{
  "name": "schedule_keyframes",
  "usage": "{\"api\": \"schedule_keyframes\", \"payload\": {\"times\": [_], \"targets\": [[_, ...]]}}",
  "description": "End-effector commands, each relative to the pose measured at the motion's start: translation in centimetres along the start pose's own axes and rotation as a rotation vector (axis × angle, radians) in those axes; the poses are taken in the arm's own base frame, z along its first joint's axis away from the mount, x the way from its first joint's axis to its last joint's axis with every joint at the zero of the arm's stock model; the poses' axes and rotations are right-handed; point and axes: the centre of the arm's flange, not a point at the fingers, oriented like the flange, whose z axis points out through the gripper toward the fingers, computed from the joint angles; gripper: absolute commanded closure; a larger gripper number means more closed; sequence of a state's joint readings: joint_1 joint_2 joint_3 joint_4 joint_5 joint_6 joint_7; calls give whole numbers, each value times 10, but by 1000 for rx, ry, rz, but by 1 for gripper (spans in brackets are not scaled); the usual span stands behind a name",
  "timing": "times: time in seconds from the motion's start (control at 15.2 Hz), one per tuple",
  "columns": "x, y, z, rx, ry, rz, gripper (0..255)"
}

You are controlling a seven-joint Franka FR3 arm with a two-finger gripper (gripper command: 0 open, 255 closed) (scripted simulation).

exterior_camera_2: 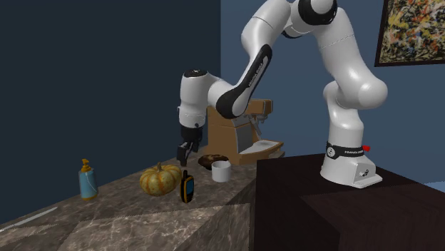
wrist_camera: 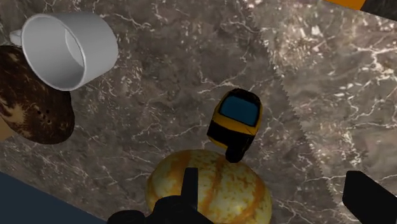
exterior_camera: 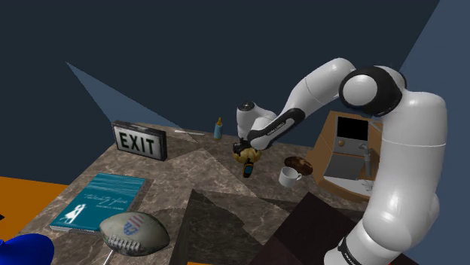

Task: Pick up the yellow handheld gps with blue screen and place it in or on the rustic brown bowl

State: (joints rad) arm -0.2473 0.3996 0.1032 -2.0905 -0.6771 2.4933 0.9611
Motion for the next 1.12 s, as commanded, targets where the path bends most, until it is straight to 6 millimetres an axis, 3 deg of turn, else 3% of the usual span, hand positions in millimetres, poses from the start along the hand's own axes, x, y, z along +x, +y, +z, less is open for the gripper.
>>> {"api": "schedule_keyframes", "payload": {"times": [0.0, 0.2, 0.66, 1.06], "targets": [[14, -1, 24, -23, 2, 29, 0], [28, -1, 56, -52, 4, 68, 0], [28, 1, 93, -52, 4, 68, 0], [28, 1, 96, -52, 4, 68, 0]]}}
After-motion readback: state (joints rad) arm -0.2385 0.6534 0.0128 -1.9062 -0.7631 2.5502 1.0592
